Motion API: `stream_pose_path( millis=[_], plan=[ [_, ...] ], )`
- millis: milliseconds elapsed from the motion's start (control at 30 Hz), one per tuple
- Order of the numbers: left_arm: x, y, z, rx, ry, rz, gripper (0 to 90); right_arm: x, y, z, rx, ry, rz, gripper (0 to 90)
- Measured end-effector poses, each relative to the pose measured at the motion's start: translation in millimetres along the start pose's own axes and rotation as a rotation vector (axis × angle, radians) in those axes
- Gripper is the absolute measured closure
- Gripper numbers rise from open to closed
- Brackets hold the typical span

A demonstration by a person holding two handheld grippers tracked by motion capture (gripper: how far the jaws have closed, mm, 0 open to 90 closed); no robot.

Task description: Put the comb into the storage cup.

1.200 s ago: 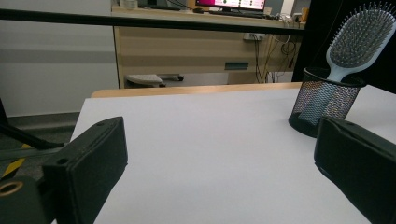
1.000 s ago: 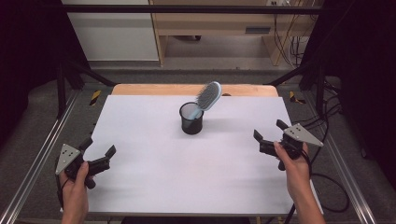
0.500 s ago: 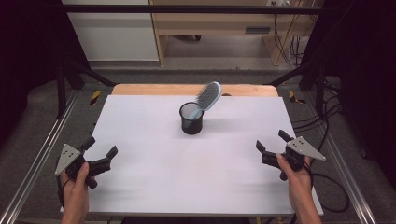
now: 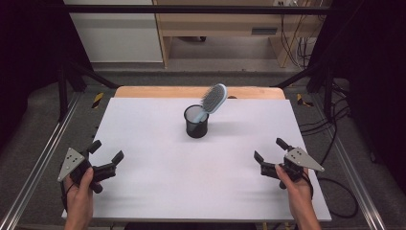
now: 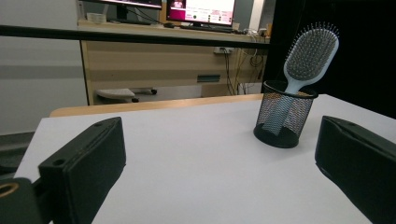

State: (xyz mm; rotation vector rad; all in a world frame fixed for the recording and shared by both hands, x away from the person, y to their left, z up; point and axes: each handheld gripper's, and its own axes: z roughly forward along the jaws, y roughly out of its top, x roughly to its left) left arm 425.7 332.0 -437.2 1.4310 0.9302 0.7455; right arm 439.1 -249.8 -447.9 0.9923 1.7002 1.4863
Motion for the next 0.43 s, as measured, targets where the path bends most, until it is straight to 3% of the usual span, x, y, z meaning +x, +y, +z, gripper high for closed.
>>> stream_pose_path(
  millis=[200, 433],
  plan=[
    [-5.0, -0.5, 3.5, 0.009, -0.019, 0.006, 1.9, 13.2, -5.3, 6.5, 0.025, 0.040, -0.031, 4.4],
    [-8.7, -1.5, 6.2, 0.016, -0.032, 0.006, 1.9, 17.6, -8.6, 3.8, 0.025, 0.044, -0.014, 4.3]
  ],
)
